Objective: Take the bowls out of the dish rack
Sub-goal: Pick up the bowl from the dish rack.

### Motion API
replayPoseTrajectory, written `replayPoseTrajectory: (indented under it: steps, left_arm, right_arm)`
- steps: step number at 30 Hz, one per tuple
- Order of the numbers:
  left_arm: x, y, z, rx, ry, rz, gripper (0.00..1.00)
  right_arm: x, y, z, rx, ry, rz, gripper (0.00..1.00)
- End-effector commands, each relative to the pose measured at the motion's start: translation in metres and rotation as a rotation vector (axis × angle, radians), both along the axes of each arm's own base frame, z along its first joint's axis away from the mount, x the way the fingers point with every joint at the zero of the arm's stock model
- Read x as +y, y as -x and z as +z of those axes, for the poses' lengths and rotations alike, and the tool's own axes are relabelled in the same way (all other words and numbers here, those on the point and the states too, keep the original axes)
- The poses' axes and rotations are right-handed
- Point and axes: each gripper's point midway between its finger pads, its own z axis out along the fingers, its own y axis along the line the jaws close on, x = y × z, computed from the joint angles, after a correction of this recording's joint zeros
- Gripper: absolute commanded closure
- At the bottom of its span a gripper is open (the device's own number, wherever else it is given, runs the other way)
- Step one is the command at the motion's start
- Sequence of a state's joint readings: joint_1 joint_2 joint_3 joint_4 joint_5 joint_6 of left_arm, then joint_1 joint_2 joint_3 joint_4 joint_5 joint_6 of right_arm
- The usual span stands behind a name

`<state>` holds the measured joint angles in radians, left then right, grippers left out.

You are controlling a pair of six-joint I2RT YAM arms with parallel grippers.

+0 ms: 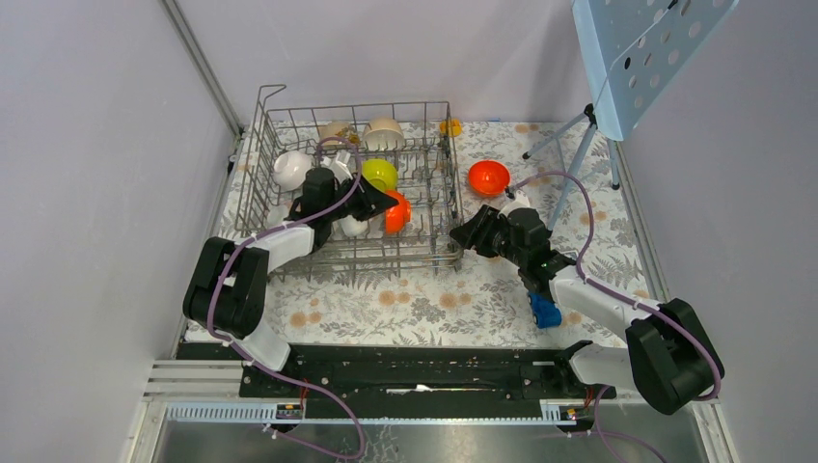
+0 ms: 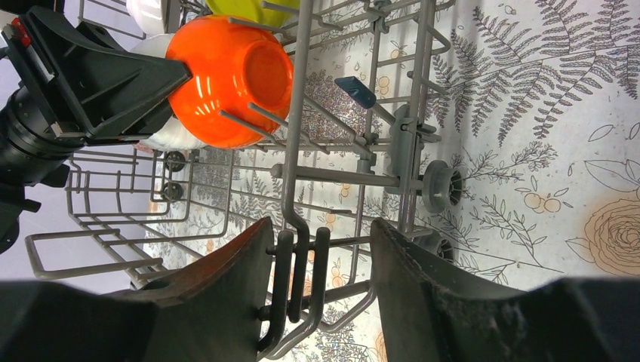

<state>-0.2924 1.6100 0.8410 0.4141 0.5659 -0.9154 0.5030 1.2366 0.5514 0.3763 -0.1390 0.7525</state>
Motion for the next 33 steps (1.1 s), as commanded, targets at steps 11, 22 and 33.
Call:
replayPoseTrajectory:
  steps: [11, 22, 33]
  left_arm:
    - [-0.003, 0.008, 0.114, -0.331, 0.22, -0.114, 1.0]
    - [0.0, 0.005, 0.136, -0.36, 0.271, -0.109, 1.0]
    - [0.0, 0.008, 0.15, -0.381, 0.281, -0.115, 1.0]
  right_arm:
    - [-0.016, -0.002, -0.013, 0.005, 0.036, -0.056, 0.45]
    - [-0.016, -0.001, -0.015, 0.009, 0.035, -0.053, 0.45]
    - [-0.016, -0.001, -0.014, 0.008, 0.036, -0.051, 0.45]
